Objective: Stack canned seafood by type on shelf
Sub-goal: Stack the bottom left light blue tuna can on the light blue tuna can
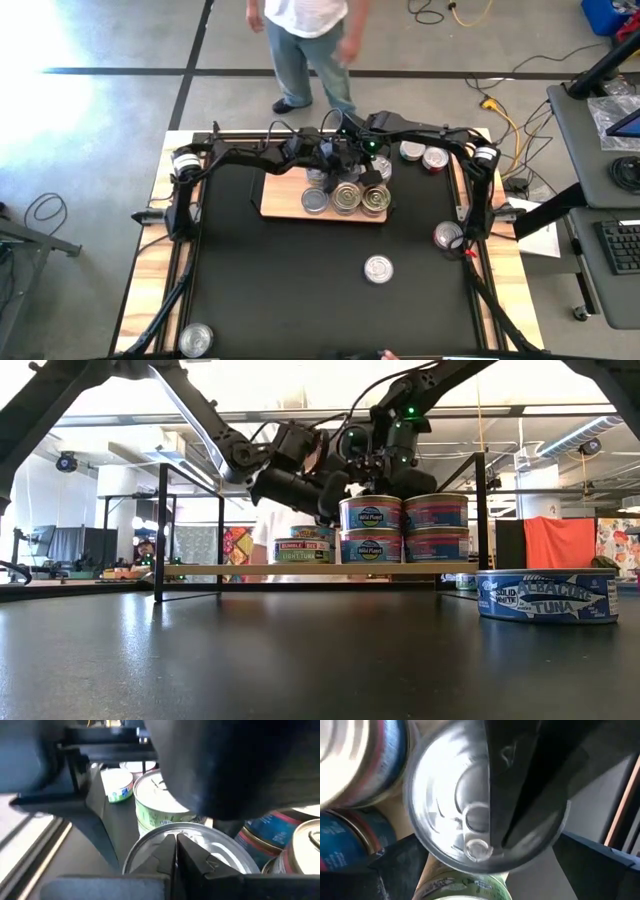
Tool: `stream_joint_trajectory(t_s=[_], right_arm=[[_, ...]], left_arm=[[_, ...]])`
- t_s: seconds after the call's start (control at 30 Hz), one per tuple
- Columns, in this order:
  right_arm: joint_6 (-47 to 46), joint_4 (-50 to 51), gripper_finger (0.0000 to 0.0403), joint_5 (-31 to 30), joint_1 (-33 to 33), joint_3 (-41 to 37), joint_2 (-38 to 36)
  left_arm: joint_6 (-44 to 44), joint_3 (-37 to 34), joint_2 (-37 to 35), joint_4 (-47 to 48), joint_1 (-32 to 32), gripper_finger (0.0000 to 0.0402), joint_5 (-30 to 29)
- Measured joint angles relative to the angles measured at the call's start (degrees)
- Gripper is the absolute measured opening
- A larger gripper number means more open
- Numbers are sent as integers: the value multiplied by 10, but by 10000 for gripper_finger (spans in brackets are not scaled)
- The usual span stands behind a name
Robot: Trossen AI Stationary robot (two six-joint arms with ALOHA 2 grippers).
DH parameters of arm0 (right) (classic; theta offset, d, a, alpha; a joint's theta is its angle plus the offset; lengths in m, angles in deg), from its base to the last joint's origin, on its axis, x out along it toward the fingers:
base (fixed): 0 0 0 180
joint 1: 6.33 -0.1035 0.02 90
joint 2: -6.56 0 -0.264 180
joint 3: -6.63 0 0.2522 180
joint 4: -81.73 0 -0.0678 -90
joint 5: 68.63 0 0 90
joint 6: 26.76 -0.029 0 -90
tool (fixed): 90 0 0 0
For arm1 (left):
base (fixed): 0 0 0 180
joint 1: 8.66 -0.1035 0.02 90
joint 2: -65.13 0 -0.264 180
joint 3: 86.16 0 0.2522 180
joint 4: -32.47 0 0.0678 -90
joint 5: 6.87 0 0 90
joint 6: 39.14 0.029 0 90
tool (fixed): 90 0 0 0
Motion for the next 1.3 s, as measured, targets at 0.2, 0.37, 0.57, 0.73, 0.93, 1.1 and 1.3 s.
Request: stream_joint_trajectory(t_s=[0.2,0.37,0.57,0.73,0.93,1.1,1.3], right_arm=[[0,-2,400,1,0,0,0],[2,-2,400,1,0,0,-3],[9,2,400,-15,0,0,-11],[15,10,400,-24,0,0,-19],[16,9,400,-24,-2,14,-48],[15,23,400,-37,-1,46,-63],[17,32,400,-58,-1,68,-62]], left_arm=[[-14,0,1,5,0,0,-2],[-14,0,2,9,0,0,-3],[-15,0,2,9,0,0,-4],[-14,-1,2,15,0,0,-6],[-10,-1,4,12,-1,0,-8],[-10,3,4,16,-1,0,-4],[-9,14,6,24,-1,0,-2]])
